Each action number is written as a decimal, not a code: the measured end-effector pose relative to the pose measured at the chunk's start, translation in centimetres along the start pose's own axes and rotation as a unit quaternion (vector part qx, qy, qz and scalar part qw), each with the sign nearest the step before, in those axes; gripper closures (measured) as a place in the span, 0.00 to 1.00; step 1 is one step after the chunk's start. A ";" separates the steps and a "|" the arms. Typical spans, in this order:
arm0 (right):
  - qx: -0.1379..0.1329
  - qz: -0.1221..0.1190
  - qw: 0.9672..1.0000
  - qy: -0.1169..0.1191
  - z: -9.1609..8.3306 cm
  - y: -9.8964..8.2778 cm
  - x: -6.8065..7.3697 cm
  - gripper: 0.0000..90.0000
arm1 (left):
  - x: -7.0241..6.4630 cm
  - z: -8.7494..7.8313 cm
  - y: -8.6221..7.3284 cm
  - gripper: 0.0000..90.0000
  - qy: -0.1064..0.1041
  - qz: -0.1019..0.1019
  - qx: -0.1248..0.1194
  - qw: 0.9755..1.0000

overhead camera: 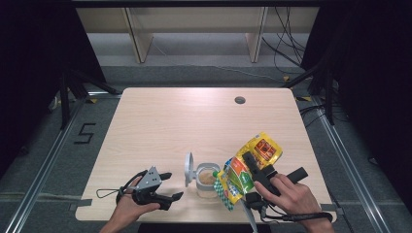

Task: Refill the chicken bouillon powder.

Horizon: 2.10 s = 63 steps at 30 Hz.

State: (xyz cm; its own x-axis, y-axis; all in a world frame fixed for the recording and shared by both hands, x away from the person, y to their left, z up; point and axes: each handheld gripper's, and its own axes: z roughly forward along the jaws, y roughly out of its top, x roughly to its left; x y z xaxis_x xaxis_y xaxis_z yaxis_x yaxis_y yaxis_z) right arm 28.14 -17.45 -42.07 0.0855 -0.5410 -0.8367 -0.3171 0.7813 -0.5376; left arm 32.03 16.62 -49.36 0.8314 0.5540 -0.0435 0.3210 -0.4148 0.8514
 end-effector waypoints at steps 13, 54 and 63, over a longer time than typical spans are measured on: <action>0.012 0.019 1.000 0.001 -0.3 0.1 0.4 0.63 | 0.0 0.0 0.0 0.23 -0.003 -0.003 -0.003 1.000; 0.003 0.004 1.000 -0.003 -0.1 0.0 0.2 0.64 | 0.1 -0.1 0.0 0.23 0.001 0.005 0.004 1.000; 0.005 0.008 1.000 -0.012 -0.1 0.0 0.2 0.64 | -0.3 0.1 -0.1 0.23 -0.005 -0.017 -0.002 1.000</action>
State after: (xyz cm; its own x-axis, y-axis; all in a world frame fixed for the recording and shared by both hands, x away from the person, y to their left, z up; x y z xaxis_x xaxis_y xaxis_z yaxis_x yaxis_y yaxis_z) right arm 28.05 -17.58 -42.18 0.1033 -0.5210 -0.8473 -0.3097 0.7926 -0.5252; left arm 31.82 16.40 -49.45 0.8246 0.5604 -0.0775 0.3474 -0.3933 0.8513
